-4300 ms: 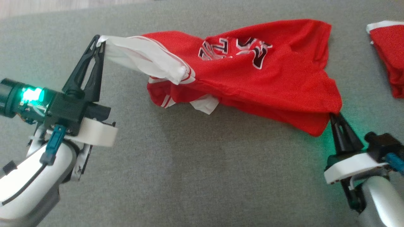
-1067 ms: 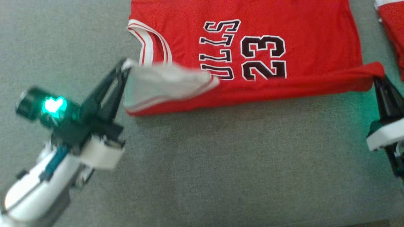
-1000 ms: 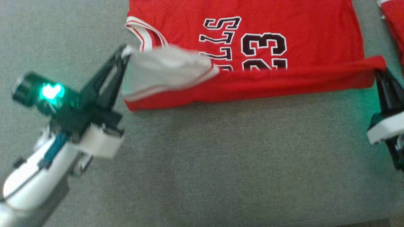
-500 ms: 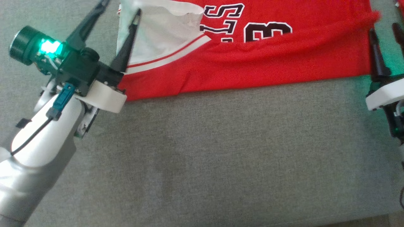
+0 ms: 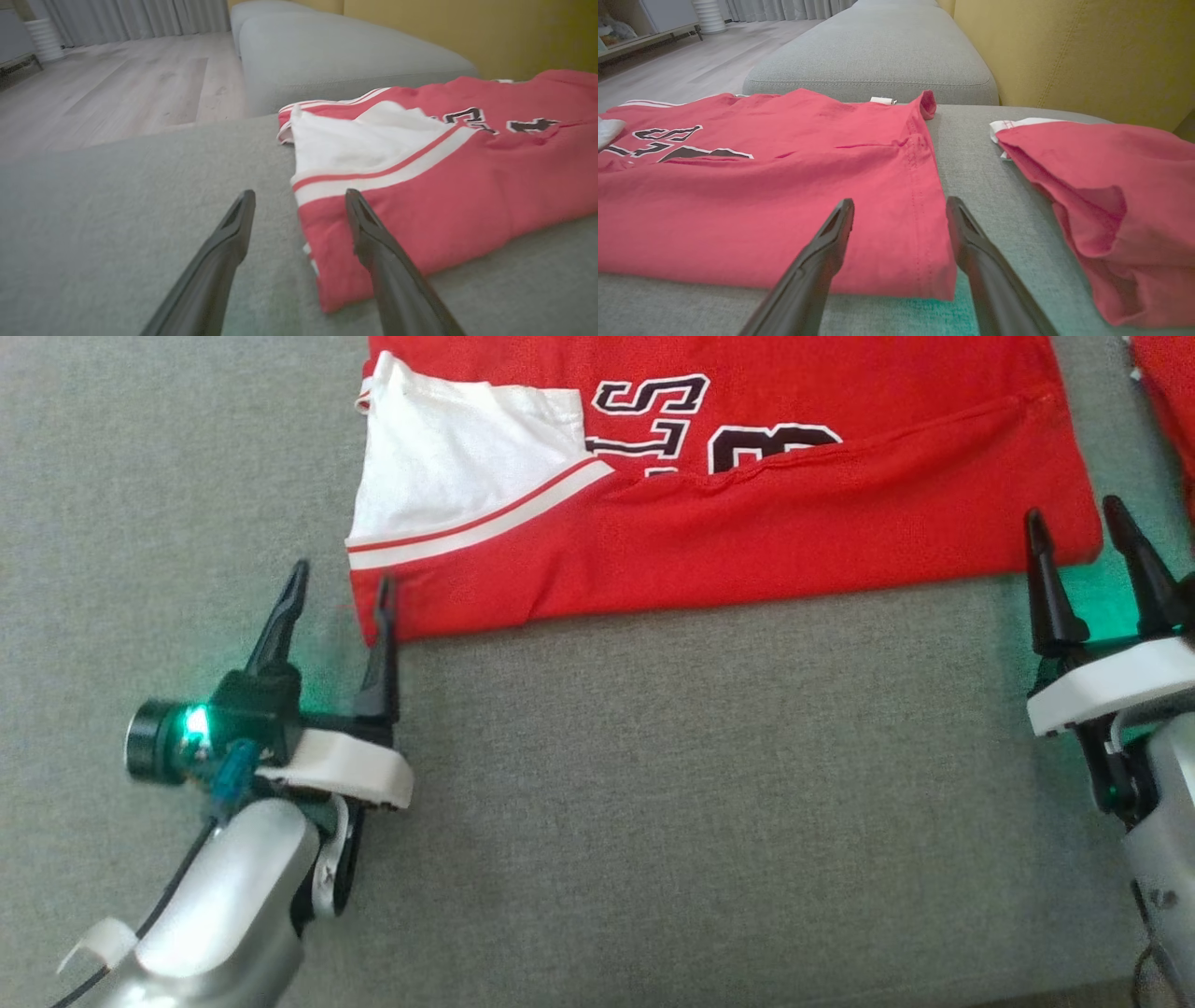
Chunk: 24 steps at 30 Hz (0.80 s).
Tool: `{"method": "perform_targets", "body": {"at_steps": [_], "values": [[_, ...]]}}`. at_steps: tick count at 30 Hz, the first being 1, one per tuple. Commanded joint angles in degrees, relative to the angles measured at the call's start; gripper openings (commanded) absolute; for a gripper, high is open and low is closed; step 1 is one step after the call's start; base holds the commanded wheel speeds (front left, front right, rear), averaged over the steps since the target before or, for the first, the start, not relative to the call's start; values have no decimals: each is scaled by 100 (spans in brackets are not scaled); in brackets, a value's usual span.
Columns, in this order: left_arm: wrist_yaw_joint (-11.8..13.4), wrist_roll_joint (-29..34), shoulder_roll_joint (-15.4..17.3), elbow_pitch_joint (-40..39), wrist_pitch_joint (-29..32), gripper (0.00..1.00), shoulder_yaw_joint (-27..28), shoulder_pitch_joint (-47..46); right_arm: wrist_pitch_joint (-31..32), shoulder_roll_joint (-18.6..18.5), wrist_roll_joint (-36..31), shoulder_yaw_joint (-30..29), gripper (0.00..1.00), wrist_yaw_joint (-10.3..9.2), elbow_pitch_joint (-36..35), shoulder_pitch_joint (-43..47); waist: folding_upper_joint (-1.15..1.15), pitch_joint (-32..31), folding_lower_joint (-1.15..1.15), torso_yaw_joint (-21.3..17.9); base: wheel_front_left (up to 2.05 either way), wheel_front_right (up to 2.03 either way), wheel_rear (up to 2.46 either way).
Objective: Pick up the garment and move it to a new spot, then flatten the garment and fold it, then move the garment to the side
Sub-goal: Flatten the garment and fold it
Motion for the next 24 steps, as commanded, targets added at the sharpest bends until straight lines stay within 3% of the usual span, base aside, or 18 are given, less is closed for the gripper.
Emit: {"method": "perform_targets", "body": {"at_steps": [1, 5, 8, 12, 13, 14, 15, 16, 24], "values": [[103, -93, 98, -85, 42, 100, 317, -63, -74, -56, -1, 15, 100, 39, -165, 71, 0, 1, 1, -14, 0, 0, 0], [105, -372, 12, 47, 288, 100, 345, 120, -76, -21, -4, -40, 100, 39, -228, 114, 0, 19, 1, -46, 0, 0, 0], [-193, -589, -50, 72, 566, 100, 191, 178, -76, -14, -13, -97, 100, 39, -225, 127, 0, 19, 1, -52, 0, 0, 0], [-365, -674, -69, 127, 845, 100, 1, 225, -77, -19, -31, -151, 100, 39, -184, 140, 0, -22, 1, -25, 0, 0, 0], [-372, -681, -66, 147, 892, 65, -25, 236, -77, -13, -39, -160, 100, 39, -169, 137, 0, -37, 1, -18, 0, 0, 0], [-391, -687, -64, 156, 919, 18, -49, 244, -77, -7, -44, -167, 100, 39, -148, 132, 0, -54, 1, -8, 0, 0, 0], [-391, -687, -64, 156, 919, 18, -49, 244, -77, -7, -44, -167, 100, 39, -148, 132, 0, -54, 1, -8, 0, 0, 0], [-433, -715, -75, 146, 929, 0, -66, 256, -77, -1, -37, -174, 100, 39, -116, 126, 0, -73, 1, 5, 0, 0, 0], [-500, -744, -73, -96, 681, 0, -43, 338, -77, -48, 286, -300, 100, 39, 402, 20, 0, -204, 1, 202, 0, 0, 0]]}}
